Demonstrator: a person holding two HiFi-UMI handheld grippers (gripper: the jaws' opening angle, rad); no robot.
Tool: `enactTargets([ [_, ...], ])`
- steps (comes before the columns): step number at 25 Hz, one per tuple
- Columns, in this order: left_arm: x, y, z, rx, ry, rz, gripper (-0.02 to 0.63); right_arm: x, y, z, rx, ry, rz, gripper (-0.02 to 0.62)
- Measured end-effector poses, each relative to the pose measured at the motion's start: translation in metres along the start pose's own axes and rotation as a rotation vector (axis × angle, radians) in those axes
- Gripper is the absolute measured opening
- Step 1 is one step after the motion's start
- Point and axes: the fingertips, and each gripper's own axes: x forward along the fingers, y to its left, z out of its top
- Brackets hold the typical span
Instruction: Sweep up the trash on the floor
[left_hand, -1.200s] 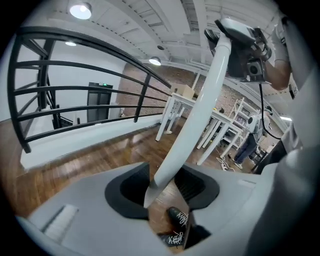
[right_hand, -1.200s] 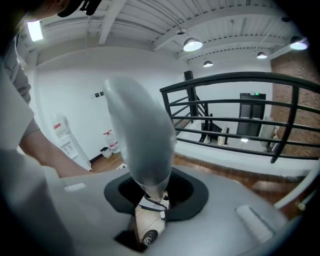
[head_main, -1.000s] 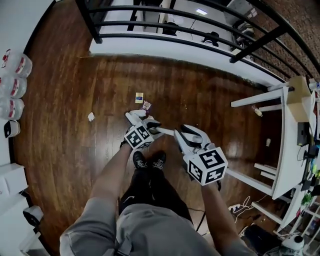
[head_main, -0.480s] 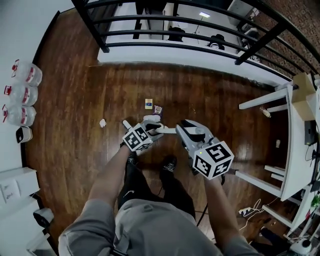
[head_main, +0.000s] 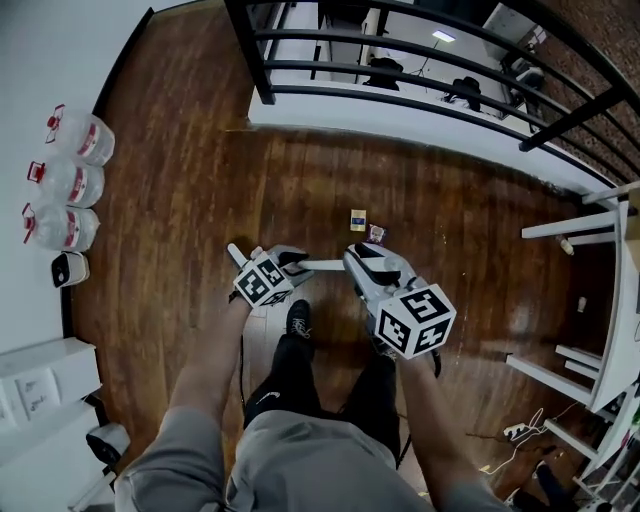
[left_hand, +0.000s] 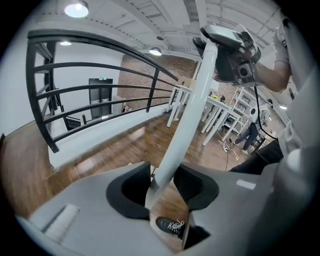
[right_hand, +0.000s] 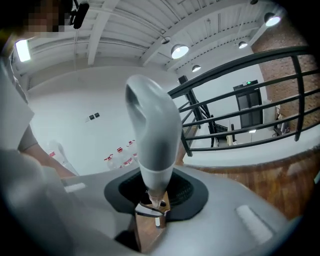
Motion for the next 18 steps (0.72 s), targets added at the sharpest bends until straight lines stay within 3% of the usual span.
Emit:
enactTargets([
  [4, -0.017, 0.035, -0.05, -0.001, 0.028, -0.019, 0.144, 0.054, 0.027, -0.023, 0.027, 0.016, -0.042, 0.083],
  [7, -0.01, 0.041, -0.059, 0.018, 0.03, -0.063, 0.144, 0.064, 0.027, -0.031, 0.059, 0.013, -0.101, 0.083],
  [13, 0.022, 0.025, -0.029, 0.082, 0.036, -0.174, 0.15, 0.032, 0.0, -0.031, 0.112, -0.006, -0.24, 0.083],
  [18, 0.068, -0.007, 0.017, 0.205, 0.056, -0.273, 0.15, -0.024, -0.039, -0.027, 0.14, -0.052, -0.374, 0.083],
])
